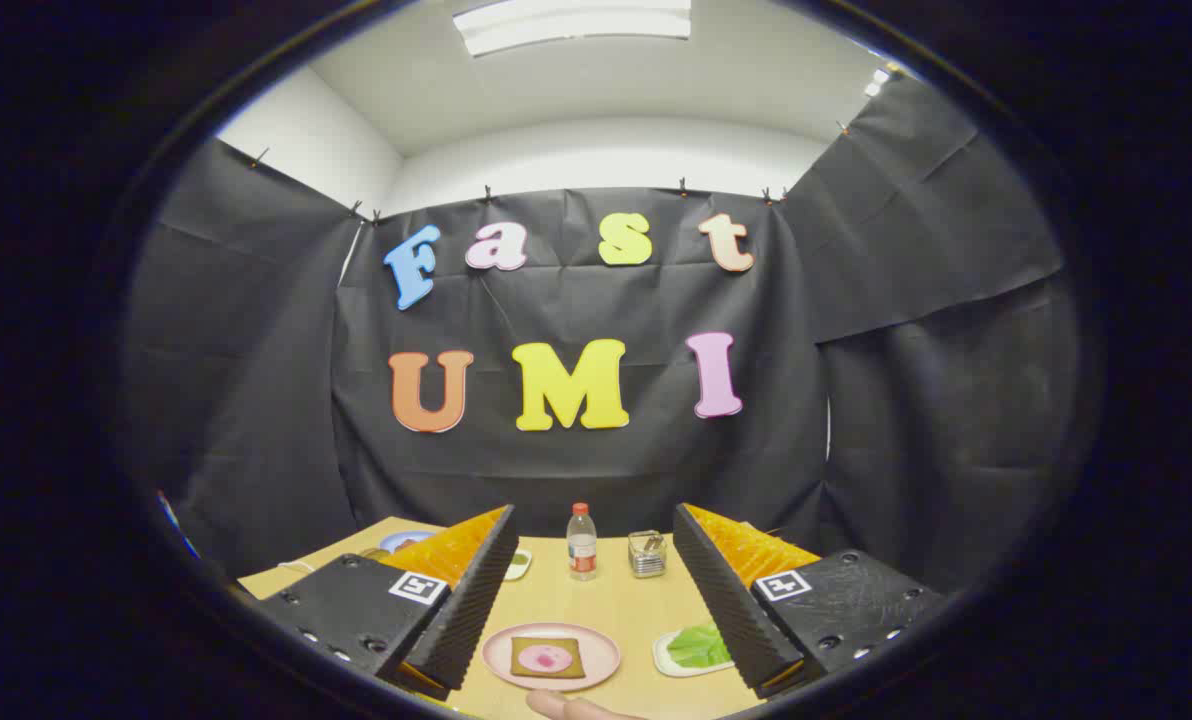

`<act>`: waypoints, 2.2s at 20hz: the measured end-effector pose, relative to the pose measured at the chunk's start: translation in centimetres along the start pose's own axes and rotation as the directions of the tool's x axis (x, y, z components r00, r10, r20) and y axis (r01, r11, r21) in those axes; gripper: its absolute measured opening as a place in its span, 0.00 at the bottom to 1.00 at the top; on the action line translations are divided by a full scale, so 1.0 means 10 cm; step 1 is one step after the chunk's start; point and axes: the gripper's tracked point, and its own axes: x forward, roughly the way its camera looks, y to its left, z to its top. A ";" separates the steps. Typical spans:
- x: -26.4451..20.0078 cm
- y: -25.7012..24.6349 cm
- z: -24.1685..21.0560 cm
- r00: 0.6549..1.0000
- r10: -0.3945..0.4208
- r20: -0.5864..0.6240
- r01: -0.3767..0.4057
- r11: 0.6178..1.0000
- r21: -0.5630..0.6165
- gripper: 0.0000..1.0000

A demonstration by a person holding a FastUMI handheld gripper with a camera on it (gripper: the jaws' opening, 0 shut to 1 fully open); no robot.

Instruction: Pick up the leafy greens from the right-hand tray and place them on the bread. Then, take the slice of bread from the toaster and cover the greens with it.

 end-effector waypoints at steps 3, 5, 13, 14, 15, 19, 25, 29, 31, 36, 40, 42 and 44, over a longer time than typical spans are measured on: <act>0.00 -0.06 -0.06 1.000 0.004 -0.015 -0.004 1.000 -0.005 0.96; 0.02 -0.08 -0.10 0.999 0.018 -0.030 -0.018 1.000 0.000 0.96; 0.08 -0.41 -0.25 0.998 0.000 -0.059 0.000 1.000 0.002 0.96; 0.09 -0.46 -0.27 0.998 -0.005 -0.064 0.005 1.000 -0.001 0.96; 0.12 -0.52 -0.32 0.997 -0.013 -0.073 0.013 1.000 -0.001 0.96; 0.20 -0.67 -0.46 0.993 -0.021 -0.113 0.024 0.999 0.028 0.96; 0.25 -0.75 -0.41 0.996 -0.019 -0.090 0.021 1.000 0.019 0.96; 0.46 -0.99 -0.47 0.996 -0.056 -0.075 0.051 0.997 -0.060 0.96; 0.62 -1.18 -0.64 0.991 -0.091 -0.095 0.084 0.993 -0.081 0.95; 1.08 -1.60 -1.17 0.977 -0.148 -0.156 0.119 0.976 -0.182 0.95; 1.43 -1.98 -1.77 0.946 -0.197 -0.258 0.139 0.964 -0.227 0.93; 1.57 -2.19 -2.10 0.919 -0.232 -0.319 0.161 0.959 -0.234 0.95; 1.66 -2.24 -2.45 0.890 -0.235 -0.392 0.152 0.961 -0.233 0.95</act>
